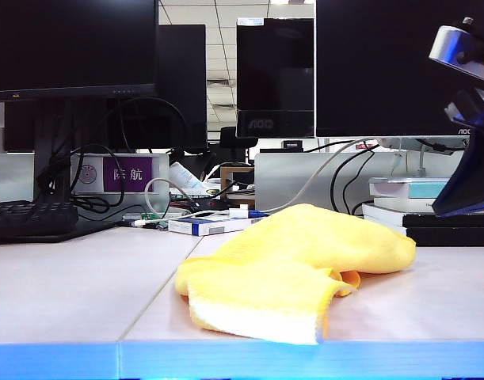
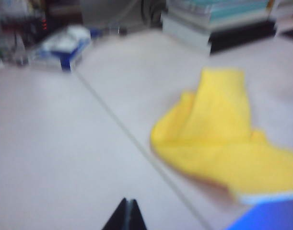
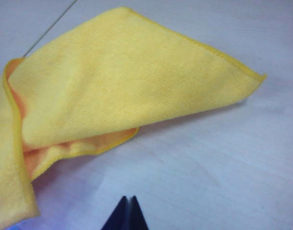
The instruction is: Wipe the table from front to back using the rag.
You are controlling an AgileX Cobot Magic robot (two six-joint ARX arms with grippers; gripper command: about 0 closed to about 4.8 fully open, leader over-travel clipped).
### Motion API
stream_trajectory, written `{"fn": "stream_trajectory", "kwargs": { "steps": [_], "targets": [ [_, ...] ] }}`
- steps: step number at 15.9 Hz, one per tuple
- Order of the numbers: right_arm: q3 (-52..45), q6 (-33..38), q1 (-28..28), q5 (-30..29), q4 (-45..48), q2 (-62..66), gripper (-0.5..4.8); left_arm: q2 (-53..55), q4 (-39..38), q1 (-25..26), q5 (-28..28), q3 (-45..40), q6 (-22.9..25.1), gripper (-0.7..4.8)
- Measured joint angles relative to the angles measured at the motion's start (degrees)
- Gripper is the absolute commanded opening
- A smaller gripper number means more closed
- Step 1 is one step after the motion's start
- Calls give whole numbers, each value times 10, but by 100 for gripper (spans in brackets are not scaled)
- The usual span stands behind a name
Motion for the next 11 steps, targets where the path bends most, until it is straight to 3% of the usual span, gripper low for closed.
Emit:
{"fn": "stream_trajectory", "kwargs": {
  "steps": [5,7,8,11],
  "targets": [
    [0,1,0,0,0,0,0,2,95,0,-3,-78,0,-6],
    [0,1,0,0,0,0,0,-25,120,2,-37,-84,-3,-6],
    [0,1,0,0,0,0,0,-37,123,13,-41,-87,-5,-6],
    [0,1,0,0,0,0,0,-108,120,110,-49,-127,-9,-6]
  ]
}}
